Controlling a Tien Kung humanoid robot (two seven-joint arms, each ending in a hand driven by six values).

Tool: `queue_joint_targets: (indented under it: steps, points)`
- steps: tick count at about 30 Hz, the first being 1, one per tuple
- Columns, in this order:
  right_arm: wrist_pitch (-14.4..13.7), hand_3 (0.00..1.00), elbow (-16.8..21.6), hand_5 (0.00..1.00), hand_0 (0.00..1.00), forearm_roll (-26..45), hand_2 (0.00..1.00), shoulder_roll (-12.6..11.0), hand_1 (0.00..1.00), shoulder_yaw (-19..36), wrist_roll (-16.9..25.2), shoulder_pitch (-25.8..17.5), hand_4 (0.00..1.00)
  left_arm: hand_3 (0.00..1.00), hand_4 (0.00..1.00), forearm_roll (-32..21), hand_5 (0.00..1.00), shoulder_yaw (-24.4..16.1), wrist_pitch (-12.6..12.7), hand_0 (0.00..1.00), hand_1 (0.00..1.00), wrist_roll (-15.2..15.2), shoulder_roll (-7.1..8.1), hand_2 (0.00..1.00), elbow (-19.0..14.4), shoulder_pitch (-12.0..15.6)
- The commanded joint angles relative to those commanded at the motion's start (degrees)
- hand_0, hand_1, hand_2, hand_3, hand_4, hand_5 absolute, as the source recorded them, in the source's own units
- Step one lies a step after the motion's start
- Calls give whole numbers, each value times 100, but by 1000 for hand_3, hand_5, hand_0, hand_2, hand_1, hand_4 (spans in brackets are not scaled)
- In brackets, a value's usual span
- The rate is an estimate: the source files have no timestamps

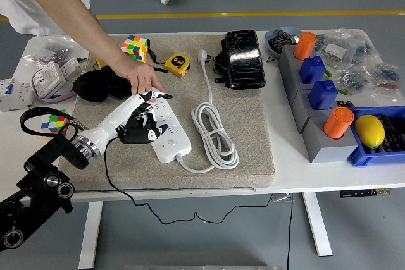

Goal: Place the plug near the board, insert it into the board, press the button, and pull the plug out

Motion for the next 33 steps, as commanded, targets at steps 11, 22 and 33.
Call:
queue_joint_targets:
  steps: [11,22,33]
  points:
    - [2,530,-7,444,558,8,612,2,646,-4,-1,10,903,613,909,1014,229,16,505,629,673,279,-200,632,785,-163]
    - [1,530,-2,441,558,5,612,-16,646,-26,-4,13,903,699,961,1490,301,50,510,667,714,513,-292,704,1258,-294]
    - [-3,530,4,438,559,7,611,-30,646,-39,-3,20,903,660,962,1552,305,147,531,490,573,601,-317,566,1446,-356]
